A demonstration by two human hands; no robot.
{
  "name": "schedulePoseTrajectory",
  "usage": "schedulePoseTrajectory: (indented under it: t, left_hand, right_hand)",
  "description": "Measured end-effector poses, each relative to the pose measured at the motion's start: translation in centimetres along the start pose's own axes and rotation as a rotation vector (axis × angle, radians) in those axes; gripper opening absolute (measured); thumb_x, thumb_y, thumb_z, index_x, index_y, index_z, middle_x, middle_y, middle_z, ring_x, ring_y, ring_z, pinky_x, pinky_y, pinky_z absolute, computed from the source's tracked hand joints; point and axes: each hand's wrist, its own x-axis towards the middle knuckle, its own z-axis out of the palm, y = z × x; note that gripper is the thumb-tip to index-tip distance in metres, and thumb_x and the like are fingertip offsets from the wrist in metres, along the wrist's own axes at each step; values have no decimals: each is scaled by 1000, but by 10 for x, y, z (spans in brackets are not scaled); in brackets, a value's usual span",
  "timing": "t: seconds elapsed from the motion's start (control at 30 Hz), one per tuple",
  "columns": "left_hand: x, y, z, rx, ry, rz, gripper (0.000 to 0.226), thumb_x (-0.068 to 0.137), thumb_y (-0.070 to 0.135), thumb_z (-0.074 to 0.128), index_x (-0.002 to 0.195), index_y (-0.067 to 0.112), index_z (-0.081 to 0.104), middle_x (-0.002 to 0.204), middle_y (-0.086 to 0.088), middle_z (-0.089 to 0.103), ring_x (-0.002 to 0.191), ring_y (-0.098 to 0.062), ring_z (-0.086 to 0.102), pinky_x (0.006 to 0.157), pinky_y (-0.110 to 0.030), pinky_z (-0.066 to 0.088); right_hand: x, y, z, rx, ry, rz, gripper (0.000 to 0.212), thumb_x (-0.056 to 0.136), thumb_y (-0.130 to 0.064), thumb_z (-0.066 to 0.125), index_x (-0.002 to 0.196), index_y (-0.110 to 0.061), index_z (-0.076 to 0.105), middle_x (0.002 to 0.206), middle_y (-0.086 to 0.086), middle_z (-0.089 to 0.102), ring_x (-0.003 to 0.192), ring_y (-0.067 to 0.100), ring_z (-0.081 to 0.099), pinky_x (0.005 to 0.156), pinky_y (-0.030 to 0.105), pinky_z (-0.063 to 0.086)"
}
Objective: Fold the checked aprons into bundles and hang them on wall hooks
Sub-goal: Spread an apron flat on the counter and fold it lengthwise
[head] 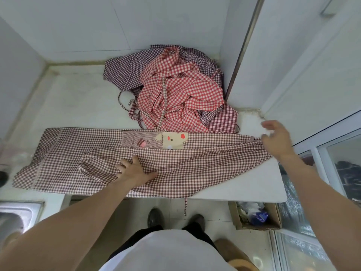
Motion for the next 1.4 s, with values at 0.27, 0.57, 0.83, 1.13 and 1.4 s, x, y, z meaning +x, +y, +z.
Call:
schedulePoseTrajectory:
  t: [0.27, 0.57, 0.83, 1.13, 1.4]
  left_hand:
    - [15, -13, -4, -69, 233, 258, 88, 91, 67, 46, 158, 28, 6, 165, -12, 1, 152, -34, 0, 121, -55, 5]
    - [2, -31, 12, -137, 770, 686, 32, 88, 26, 53, 111, 7, 64, 111, -11, 60, 102, -28, 55, 89, -47, 49]
    - [-14, -35, 50, -35, 502, 596, 67, 88, 54, 26, 124, 10, 62, 125, -9, 58, 114, -29, 54, 97, -53, 48]
    - [-28, -26, 42, 296, 127, 508, 128, 63, 98, 34, 156, 16, 1, 159, -18, 0, 148, -37, 2, 121, -53, 5]
    - [-26, -19, 33, 255, 213, 492, 62, 98, 52, 44, 151, 23, 28, 145, -16, 27, 136, -35, 28, 114, -51, 33]
  right_hand:
    - [-54, -41, 75, -311, -70, -632, 16, 84, -16, 69, 99, -11, 68, 100, 5, 57, 94, 23, 54, 84, 47, 51]
    - [-108, -29, 147, -674, -493, -331, 85, 81, -78, 27, 154, -35, 20, 161, -4, 12, 150, 26, 3, 116, 65, -4]
    - [-130, -51, 161, -554, -87, -308, 48, 83, -42, 63, 123, -18, 58, 130, 9, 45, 127, 31, 38, 110, 59, 28]
    - [-202, -46, 144, -367, -270, -76, 43, 72, -58, 75, 80, -22, 52, 77, -12, 56, 71, 7, 52, 60, 24, 40]
    - [-214, -51, 178, -107, -112, 84, 40, 79, -44, 75, 102, -14, 62, 99, -2, 58, 93, 12, 47, 75, 30, 40]
